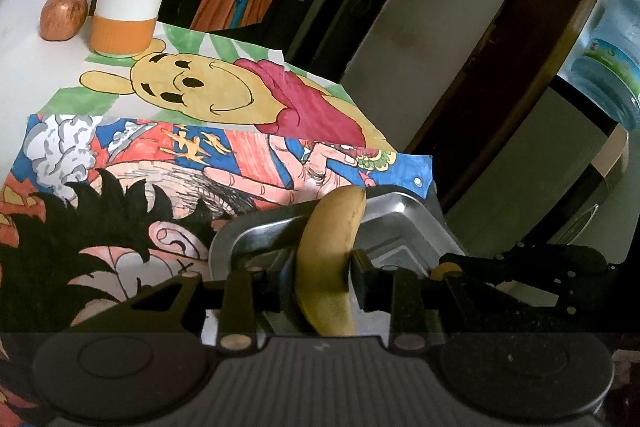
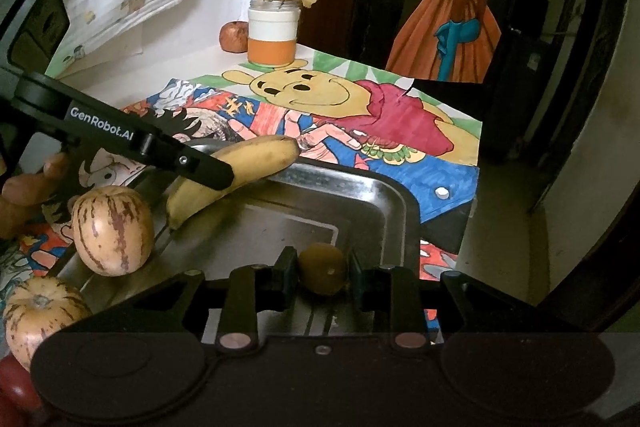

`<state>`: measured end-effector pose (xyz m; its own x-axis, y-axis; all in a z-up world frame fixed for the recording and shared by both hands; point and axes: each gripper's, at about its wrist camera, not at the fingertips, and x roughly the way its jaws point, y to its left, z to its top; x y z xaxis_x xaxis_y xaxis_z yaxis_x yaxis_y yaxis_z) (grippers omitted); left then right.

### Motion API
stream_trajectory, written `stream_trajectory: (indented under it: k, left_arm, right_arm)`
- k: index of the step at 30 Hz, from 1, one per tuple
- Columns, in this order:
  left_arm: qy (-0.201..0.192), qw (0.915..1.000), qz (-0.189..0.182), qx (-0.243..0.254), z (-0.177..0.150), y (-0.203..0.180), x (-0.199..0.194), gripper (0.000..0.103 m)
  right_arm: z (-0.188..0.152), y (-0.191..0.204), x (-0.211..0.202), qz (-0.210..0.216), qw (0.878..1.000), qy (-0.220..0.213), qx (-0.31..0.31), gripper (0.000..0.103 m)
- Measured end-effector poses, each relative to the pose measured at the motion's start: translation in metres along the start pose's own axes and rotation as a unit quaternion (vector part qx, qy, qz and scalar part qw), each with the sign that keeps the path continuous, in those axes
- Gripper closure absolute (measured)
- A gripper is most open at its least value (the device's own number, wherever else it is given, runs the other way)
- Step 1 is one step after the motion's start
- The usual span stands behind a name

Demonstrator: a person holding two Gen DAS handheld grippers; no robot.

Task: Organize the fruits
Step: 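Carry the banana and brown fruit over the metal tray with both tools, then open both tools to drop the banana and brown fruit onto the tray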

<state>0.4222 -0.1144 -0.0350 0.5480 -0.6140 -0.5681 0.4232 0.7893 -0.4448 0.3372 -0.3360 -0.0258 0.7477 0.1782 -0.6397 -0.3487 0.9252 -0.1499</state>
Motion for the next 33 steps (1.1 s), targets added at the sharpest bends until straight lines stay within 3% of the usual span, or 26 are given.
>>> stream_trajectory:
  k: [6, 12, 23, 33]
  left_arm:
    - [-0.001, 1.0000, 0.000, 0.002, 0.000, 0.000, 0.000, 0.069]
    - [-0.006, 1.0000, 0.000, 0.003, 0.001, -0.001, -0.003, 0.061]
    - [-0.029, 0.9995, 0.009, 0.007, 0.006, -0.001, -0.015, 0.030]
    - [-0.054, 0.9978, 0.030, 0.024, 0.007, -0.007, -0.023, 0.009]
  right_arm:
    - [0.000, 0.002, 0.000, 0.001, 1.000, 0.000, 0.000, 0.072]
    - [0.001, 0.002, -0.001, 0.001, 1.000, -0.001, 0.002, 0.069]
    - [0.000, 0.004, -0.004, -0.002, 1.000, -0.008, 0.008, 0.035]
    - [-0.002, 0.004, -0.013, -0.008, 0.999, -0.023, 0.025, 0.013]
